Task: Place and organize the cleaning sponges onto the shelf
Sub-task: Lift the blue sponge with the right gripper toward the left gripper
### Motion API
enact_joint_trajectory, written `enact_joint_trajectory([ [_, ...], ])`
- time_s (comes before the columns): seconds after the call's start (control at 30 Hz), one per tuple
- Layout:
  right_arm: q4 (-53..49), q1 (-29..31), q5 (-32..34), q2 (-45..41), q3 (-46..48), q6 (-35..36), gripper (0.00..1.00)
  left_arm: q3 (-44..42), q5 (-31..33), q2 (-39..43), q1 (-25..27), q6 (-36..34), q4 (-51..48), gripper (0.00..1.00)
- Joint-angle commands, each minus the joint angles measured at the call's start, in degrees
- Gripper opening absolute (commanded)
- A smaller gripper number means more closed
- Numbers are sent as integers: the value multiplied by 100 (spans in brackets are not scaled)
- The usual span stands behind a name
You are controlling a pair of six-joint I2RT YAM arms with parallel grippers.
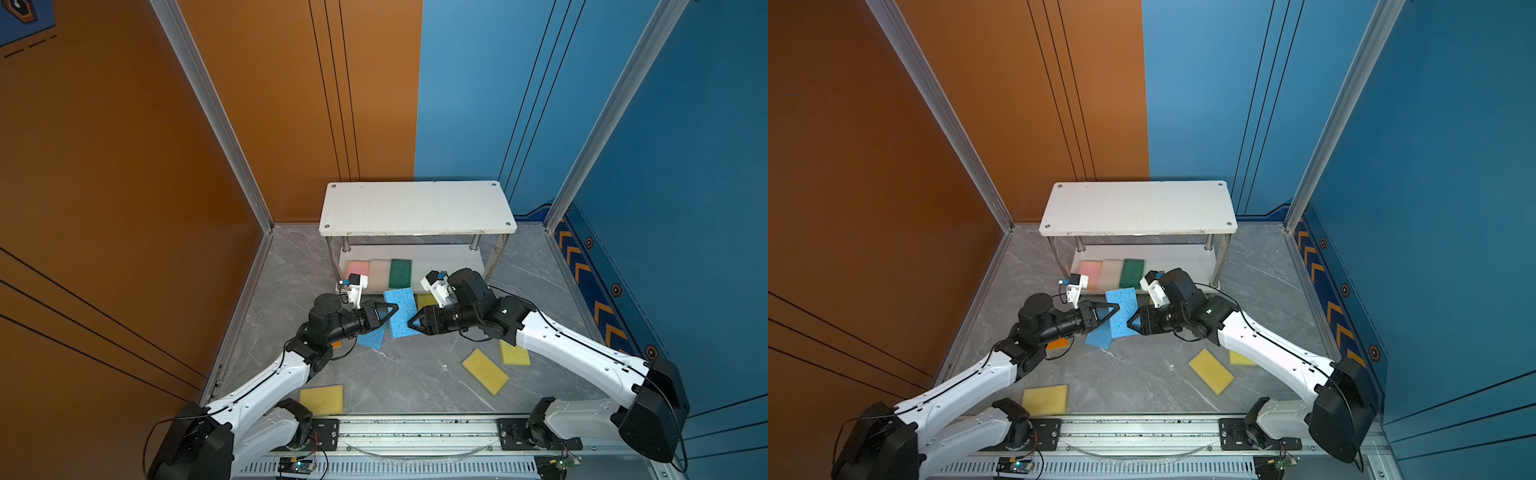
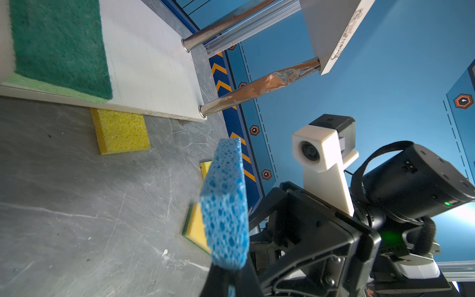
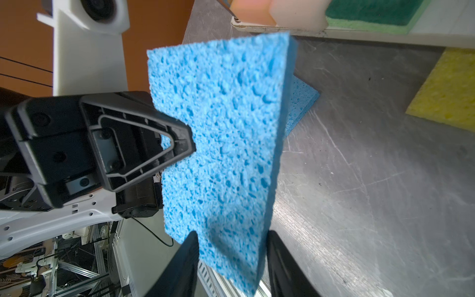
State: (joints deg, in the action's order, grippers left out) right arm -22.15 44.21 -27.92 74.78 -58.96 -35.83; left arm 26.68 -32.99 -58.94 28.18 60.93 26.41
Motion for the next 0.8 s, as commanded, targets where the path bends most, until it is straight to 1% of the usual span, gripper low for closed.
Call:
enact_joint_trajectory([
  [0.0,105,30,-86,32,-5,-90,42,-53,39,57,-67,-96,163,4],
  [0.1,106,32,-90,34,6,-108,40,-64,0,80,-141,-90,162,4],
  [0.37,106,66,-91,43,54,-140,38,-92,-76,154,-298,-71,162,4],
  [0.57,165,92,-87,73,51,-163,30,-87,-120,94,-293,-65,162,4],
  [0.77,197,141,-104,183,38,-178,20,-136,-76,137,-295,-67,162,4],
])
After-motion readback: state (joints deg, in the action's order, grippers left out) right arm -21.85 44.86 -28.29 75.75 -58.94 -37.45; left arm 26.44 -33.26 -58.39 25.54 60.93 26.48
